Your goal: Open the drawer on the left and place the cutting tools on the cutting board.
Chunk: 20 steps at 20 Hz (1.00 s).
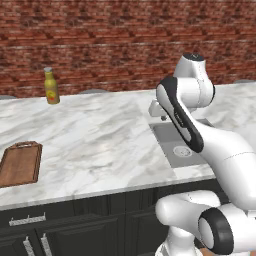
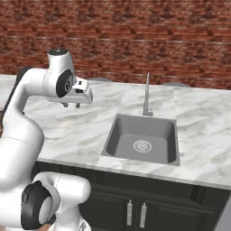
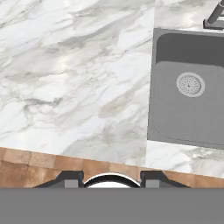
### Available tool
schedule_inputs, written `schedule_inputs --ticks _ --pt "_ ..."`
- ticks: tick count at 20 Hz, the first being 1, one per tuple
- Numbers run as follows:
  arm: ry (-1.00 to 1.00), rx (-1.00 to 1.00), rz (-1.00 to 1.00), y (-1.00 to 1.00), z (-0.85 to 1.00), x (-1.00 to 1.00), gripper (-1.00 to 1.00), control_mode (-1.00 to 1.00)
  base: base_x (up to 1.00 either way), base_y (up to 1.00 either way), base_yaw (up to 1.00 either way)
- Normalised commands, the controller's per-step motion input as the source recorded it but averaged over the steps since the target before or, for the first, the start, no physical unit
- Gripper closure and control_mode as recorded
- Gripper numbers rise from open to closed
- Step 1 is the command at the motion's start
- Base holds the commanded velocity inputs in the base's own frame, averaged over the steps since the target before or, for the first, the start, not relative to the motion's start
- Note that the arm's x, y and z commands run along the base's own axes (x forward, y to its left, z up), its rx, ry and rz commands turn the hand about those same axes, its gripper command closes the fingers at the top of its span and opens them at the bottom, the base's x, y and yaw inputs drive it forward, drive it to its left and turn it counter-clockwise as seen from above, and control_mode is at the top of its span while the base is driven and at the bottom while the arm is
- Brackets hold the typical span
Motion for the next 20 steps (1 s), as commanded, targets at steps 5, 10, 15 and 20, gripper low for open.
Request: schedule_inputs --ticks 5,10,15,20 --pt "-0.10 -0.07 0.04 0.26 0.00 -0.32 -1.00 -1.00 0.00 0.00 0.00" --pt "-0.04 -0.23 0.17 0.80 -0.14 -0.53 -1.00 -1.00 0.00 0.00 0.00" --pt "-0.01 -0.25 0.17 0.93 -0.24 -0.51 -1.00 -1.00 0.00 0.00 0.00" --pt "0.00 -0.26 0.17 0.89 -0.32 -0.42 -1.00 -1.00 0.00 0.00 0.00"
